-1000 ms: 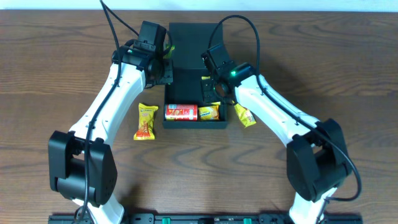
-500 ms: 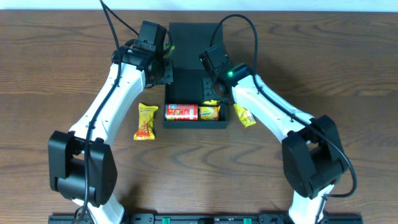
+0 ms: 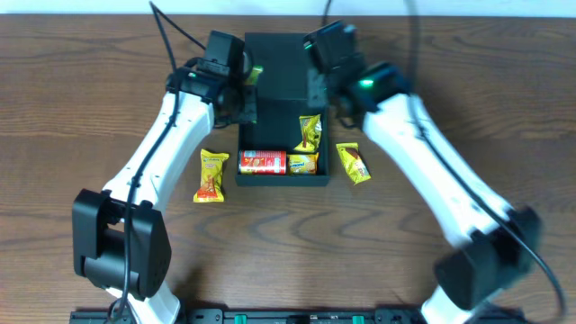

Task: Pack container
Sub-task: 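Carry the wafer packet into the box and release it with left gripper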

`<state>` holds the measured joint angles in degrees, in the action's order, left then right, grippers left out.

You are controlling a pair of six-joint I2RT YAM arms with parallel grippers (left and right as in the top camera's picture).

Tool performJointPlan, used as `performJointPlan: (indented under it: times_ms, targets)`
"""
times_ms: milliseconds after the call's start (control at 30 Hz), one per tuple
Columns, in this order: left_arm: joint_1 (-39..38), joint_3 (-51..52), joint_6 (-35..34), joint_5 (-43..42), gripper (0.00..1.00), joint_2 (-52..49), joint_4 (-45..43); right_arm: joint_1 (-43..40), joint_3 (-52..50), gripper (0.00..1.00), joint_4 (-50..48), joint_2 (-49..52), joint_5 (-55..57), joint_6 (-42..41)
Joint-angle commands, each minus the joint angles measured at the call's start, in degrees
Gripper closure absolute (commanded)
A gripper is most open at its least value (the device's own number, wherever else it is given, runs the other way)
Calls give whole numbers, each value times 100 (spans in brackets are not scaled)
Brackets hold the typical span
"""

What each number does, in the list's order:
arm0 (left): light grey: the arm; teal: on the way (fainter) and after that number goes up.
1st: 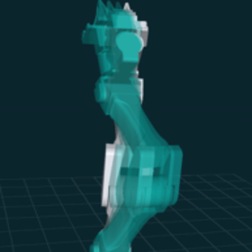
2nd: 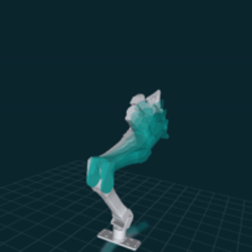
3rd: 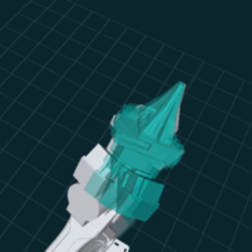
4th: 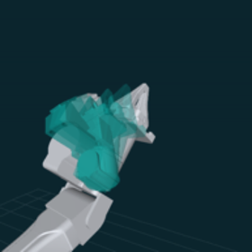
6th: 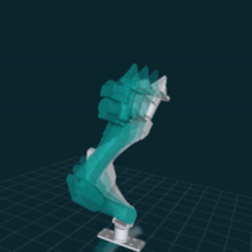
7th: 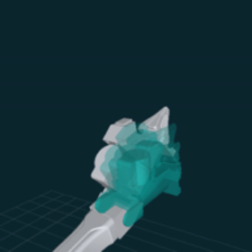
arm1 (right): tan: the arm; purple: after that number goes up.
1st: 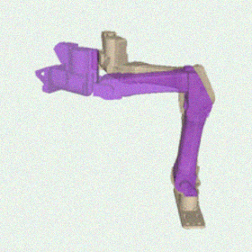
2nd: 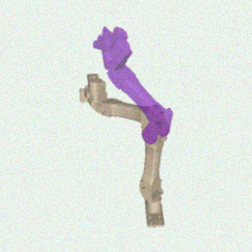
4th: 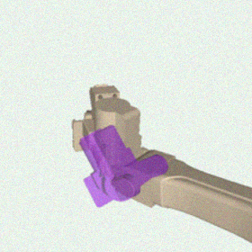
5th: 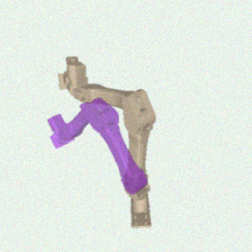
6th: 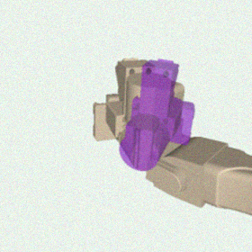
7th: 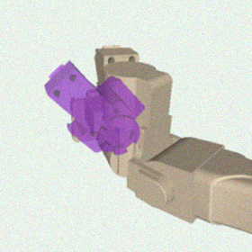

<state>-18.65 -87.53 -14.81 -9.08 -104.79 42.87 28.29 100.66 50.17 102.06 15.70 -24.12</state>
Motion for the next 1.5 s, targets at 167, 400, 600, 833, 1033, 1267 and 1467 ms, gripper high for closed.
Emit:
performJointPlan:
  times_ms: [167, 400, 600, 833, 1033, 1267, 1467]
  targets:
    - [-680, -76, -289, -111, 93, -87, -50, -1064, 118, 38, 192, -1137, 295, 573]
    - [-706, 0, -990, -828, 92, -149, 214, -1462, 118, 37, 525, -1443, 295, 601]
    - [-706, 0, -1351, -1113, 92, -175, 702, -1462, 116, 36, 597, -1443, 297, 614]
    - [-721, 0, -1504, -1202, 94, -308, 861, -1462, 116, 36, 601, -1443, 297, 706]
    - [-730, -2, -1526, -1340, 94, -796, 820, -1462, 116, 35, 612, -1443, 297, 708]
    - [-730, -2, -1657, -1344, 94, -835, 595, -1462, 116, 35, 758, -1443, 297, 772]
    - [-732, -7, -1716, -1685, 94, -835, 387, -1462, 116, 35, 769, -1443, 297, 785]
